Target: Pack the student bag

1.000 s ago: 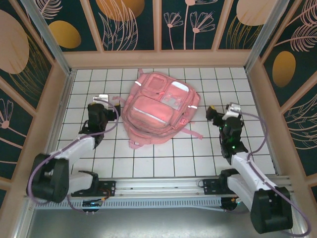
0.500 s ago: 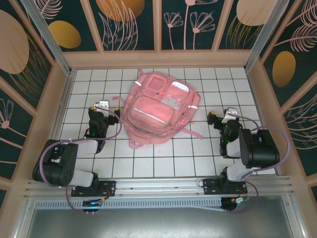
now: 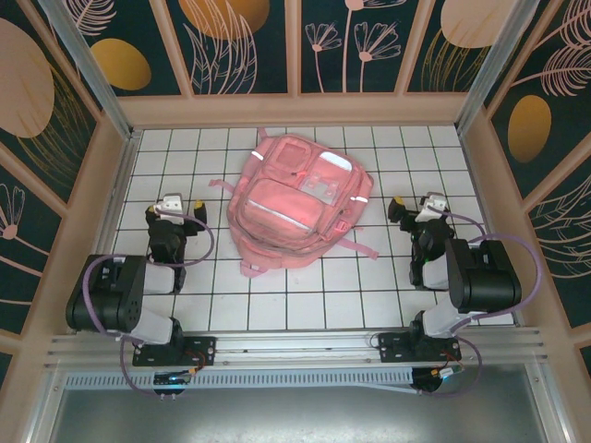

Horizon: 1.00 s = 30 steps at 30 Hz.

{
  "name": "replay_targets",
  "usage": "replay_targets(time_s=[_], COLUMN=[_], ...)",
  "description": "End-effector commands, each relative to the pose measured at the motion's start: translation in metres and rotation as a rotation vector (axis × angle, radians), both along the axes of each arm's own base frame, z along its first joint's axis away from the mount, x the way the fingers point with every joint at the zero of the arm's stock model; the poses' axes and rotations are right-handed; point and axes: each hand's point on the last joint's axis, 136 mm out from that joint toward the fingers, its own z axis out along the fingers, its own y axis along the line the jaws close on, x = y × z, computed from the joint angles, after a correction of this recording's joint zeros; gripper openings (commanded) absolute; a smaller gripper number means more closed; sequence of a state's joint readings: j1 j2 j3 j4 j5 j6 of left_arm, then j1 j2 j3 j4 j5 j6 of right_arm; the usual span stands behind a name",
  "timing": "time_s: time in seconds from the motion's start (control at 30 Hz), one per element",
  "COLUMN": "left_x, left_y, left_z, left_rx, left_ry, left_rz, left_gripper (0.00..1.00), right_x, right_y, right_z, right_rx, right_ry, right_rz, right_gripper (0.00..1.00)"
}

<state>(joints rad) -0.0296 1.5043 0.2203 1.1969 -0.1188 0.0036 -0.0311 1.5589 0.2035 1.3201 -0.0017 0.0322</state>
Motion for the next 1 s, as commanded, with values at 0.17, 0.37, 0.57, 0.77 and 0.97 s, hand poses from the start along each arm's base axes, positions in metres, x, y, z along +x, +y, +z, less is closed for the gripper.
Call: replay_targets(time_s=[0.17, 0.37, 0.57, 0.77, 0.97], left_x=[0.006, 0.007, 0.008, 0.008, 0.008], left_y=[-0.002, 0.0, 0.006, 0.006, 0.006], left_z=[0.017, 0.018, 0.018, 0.018, 0.019], left_rx=[-0.072, -0.071, -0.081, -0.081, -0.081], left_ry=[-0.082, -0.083, -0.079, -0.079, -0.08], left_rz=[-0.045, -0.033, 0.006, 0.005, 0.005], left_gripper=[0.99, 0.99, 0.99, 0.99, 0.99], right_x=[0.004, 0.004, 0.005, 0.005, 0.005], right_y=[-0.003, -0.002, 0.001, 0.001, 0.001], right_z=[0.006, 0.005, 0.004, 0.005, 0.003], right_rx=[-0.016, -0.016, -0.015, -0.015, -0.019], right_ry=[-0.016, -0.013, -0.009, -0.009, -0.004], right_rz=[-0.022, -0.016, 0.01, 0.01, 0.009], right_gripper=[0.99, 0.99, 0.99, 0.99, 0.99])
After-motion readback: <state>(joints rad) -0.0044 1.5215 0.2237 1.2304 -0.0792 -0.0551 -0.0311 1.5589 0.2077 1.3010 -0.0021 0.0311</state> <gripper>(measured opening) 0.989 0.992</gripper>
